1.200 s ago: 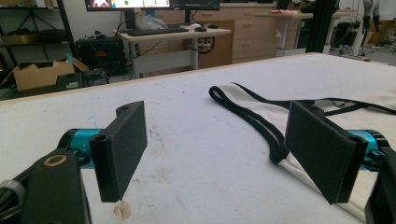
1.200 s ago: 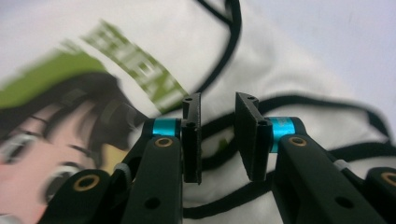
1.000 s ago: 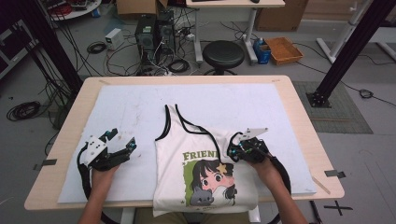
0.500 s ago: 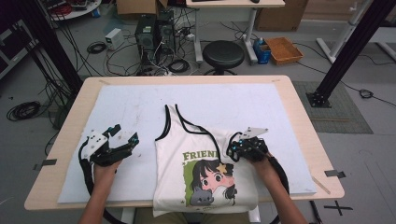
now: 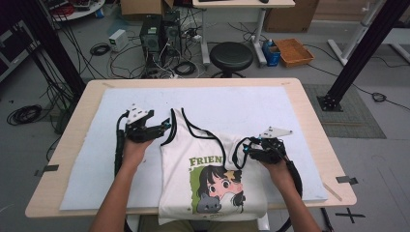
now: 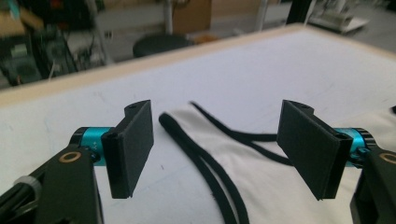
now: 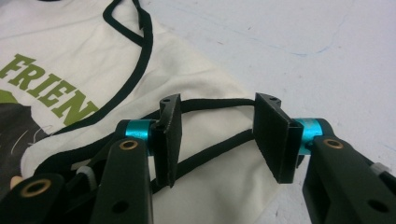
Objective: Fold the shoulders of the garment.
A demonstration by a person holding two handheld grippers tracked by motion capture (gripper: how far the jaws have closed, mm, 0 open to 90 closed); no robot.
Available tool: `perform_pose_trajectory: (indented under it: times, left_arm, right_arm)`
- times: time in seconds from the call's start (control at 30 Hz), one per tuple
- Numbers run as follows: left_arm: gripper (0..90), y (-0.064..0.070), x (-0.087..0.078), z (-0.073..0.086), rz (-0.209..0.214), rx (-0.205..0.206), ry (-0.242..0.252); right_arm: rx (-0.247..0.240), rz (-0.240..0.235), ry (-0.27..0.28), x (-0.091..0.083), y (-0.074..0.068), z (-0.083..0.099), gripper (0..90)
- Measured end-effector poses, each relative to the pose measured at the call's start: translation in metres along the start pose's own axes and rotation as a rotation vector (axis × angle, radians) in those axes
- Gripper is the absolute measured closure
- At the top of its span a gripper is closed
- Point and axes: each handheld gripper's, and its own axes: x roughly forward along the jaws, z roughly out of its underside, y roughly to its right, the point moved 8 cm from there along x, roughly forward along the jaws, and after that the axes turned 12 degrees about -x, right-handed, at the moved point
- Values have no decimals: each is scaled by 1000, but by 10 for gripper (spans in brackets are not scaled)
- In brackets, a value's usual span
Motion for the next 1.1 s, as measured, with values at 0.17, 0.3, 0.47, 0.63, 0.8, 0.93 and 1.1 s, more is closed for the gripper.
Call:
perform_pose_trajectory:
  times: [0.17, 0.3, 0.47, 0.63, 0.8, 0.93, 1.1]
  left_arm:
    - [293, -7, 43, 19, -95, -31, -176]
    - [305, -11, 66, 30, -166, -78, -238]
    - [303, -10, 82, 38, -183, -43, -267]
    - [635, -1, 87, 37, -141, 27, -258]
    - [850, 6, 86, 36, -103, 46, -260]
    - [854, 10, 74, 26, -25, 19, -167]
    - [854, 24, 42, 18, 126, 46, -58]
  right_arm:
    - [16, 16, 18, -3, 4, -1, 459]
    - [38, 45, 17, -5, 9, 1, 349]
    - [64, 55, 27, -8, 13, 3, 310]
    - [54, 46, 37, -11, 14, 6, 309]
    - [54, 43, 47, -14, 15, 5, 308]
    - [57, 50, 54, -17, 16, 5, 308]
    - [52, 55, 54, -18, 15, 5, 308]
